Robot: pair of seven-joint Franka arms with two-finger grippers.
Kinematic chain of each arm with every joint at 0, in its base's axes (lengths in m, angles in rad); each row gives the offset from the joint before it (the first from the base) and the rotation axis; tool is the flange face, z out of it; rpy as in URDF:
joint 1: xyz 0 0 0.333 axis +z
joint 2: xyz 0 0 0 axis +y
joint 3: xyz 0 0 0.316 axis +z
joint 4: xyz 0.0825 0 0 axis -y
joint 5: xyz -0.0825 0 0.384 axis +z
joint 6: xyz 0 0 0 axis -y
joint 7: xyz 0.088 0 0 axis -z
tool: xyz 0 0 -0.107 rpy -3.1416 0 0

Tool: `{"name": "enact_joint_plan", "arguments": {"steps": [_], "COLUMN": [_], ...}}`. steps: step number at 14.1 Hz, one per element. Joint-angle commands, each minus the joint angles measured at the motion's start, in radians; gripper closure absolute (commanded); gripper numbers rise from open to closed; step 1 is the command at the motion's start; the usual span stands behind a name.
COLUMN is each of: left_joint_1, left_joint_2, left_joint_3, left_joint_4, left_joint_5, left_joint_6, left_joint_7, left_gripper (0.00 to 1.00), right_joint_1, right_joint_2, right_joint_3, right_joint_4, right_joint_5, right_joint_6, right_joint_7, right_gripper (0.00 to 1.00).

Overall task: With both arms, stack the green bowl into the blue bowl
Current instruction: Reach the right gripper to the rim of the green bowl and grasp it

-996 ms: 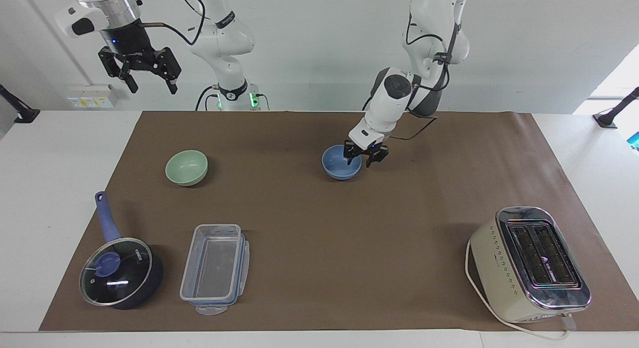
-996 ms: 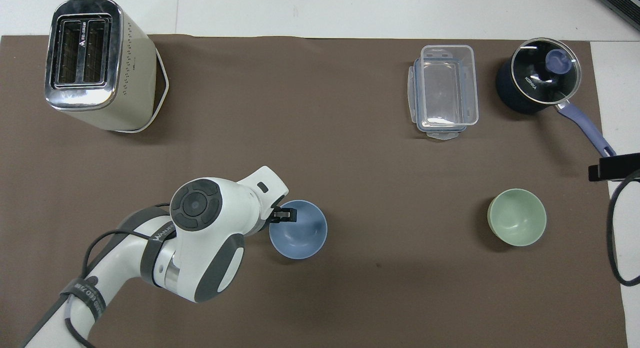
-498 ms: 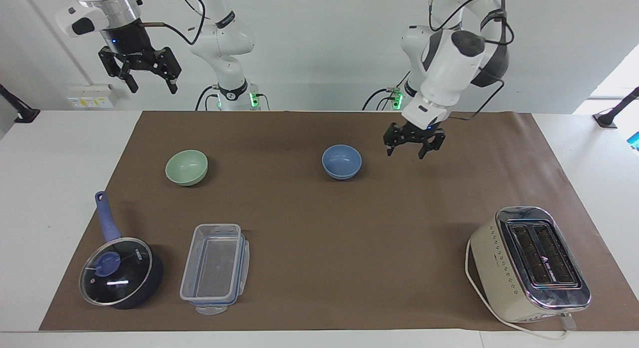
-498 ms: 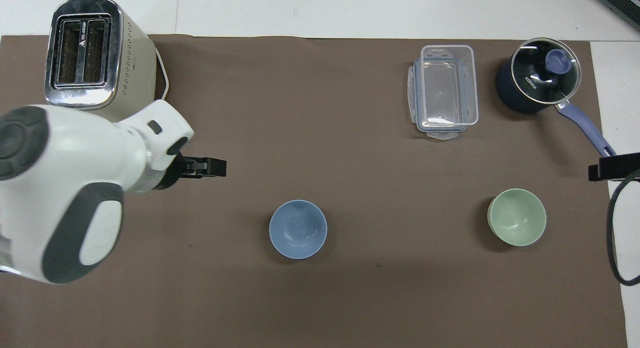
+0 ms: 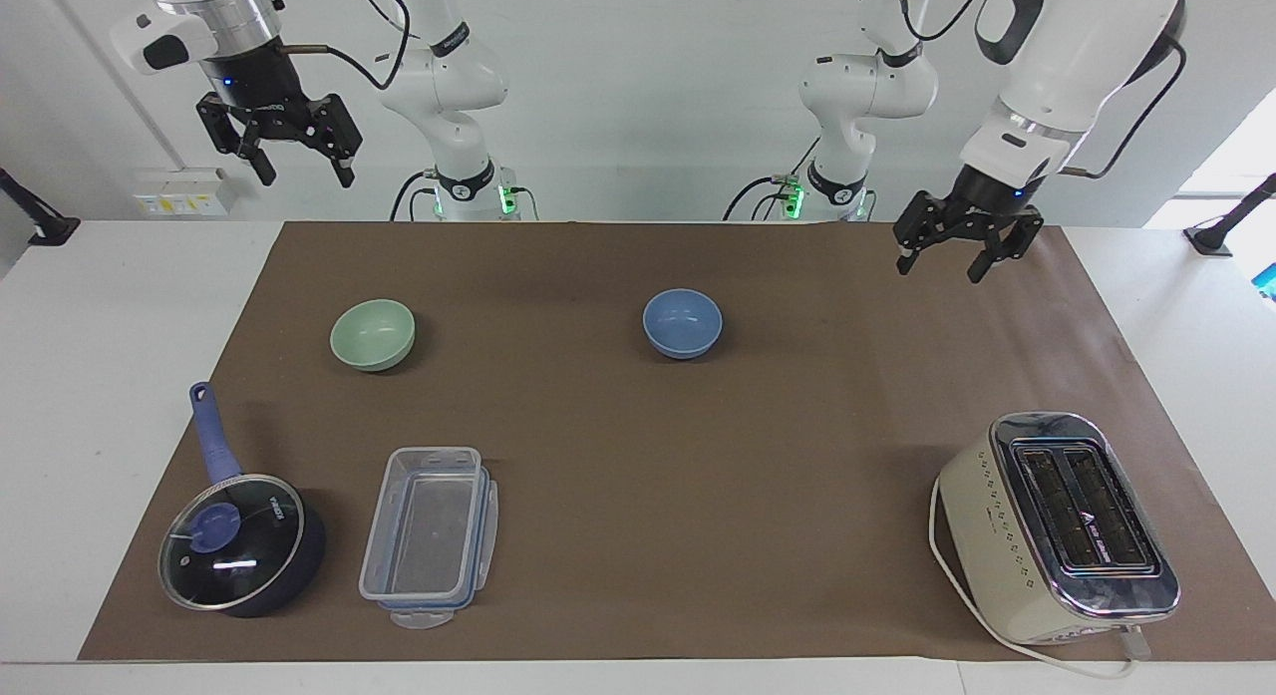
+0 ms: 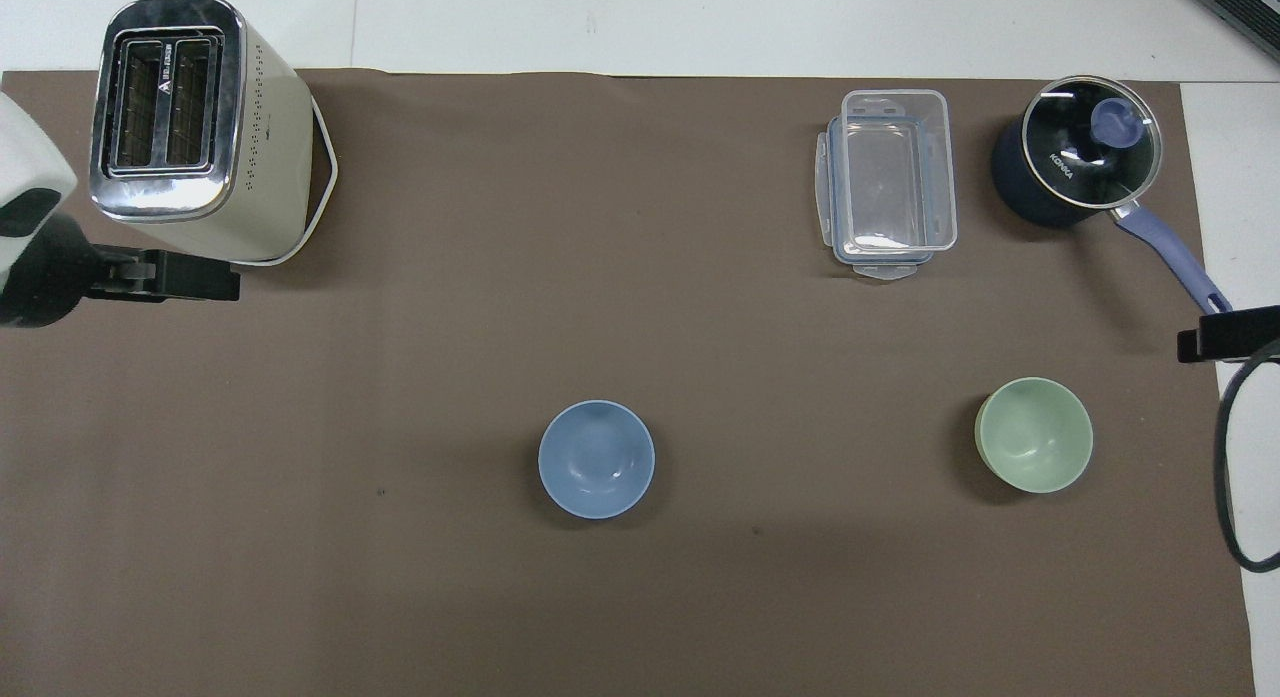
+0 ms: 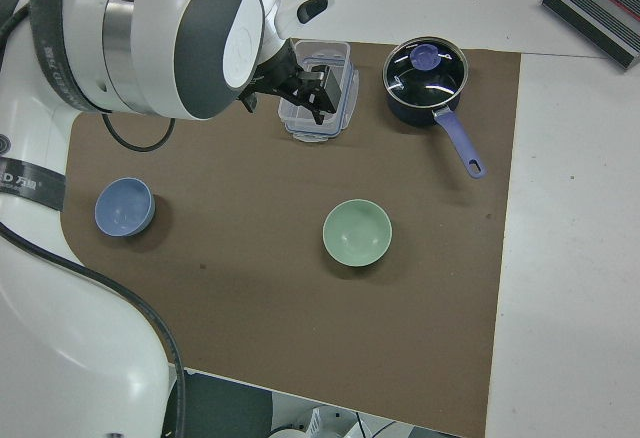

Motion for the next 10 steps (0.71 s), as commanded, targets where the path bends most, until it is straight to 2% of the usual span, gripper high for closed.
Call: {"name": "enact_joint_plan", "arguments": {"steps": [1, 3, 4, 7, 10], "left_joint_1": [0.005, 0.007, 0.007, 0.001, 0.002], "left_joint_2": [0.066, 0.099, 0.113, 0.097, 0.081], "left_joint_3": [-0.014, -0.014, -0.014, -0.016, -0.016], "left_joint_4": [0.119, 0.182, 0.209, 0.19, 0.165], "left_joint_5": [0.043, 0.043, 0.043, 0.041, 0.04], "left_joint_6": [-0.103, -0.151, -0.176, -0.179, -0.174], "left_joint_7": [0.01, 0.01, 0.008, 0.007, 0.005], "left_gripper": [0.0, 0.0, 0.0, 0.0, 0.0], "right_joint_1": [-0.012, -0.012, -0.012, -0.016, -0.085], "right_joint_2": [-0.023, -0.016, -0.014, -0.013, -0.01], "right_joint_3": [-0.002, 0.0, 0.0, 0.0, -0.002], "right_joint_4": [-0.021, -0.06, -0.106, -0.214, -0.367], "right_joint_5": [-0.006, -0.006, -0.006, -0.009, -0.015], "right_joint_6": [0.015, 0.029, 0.079, 0.169, 0.296], "right_joint_7": [-0.023, -0.034, -0.037, -0.143, -0.318], "right_gripper": [0.0, 0.0, 0.0, 0.0, 0.0]}}
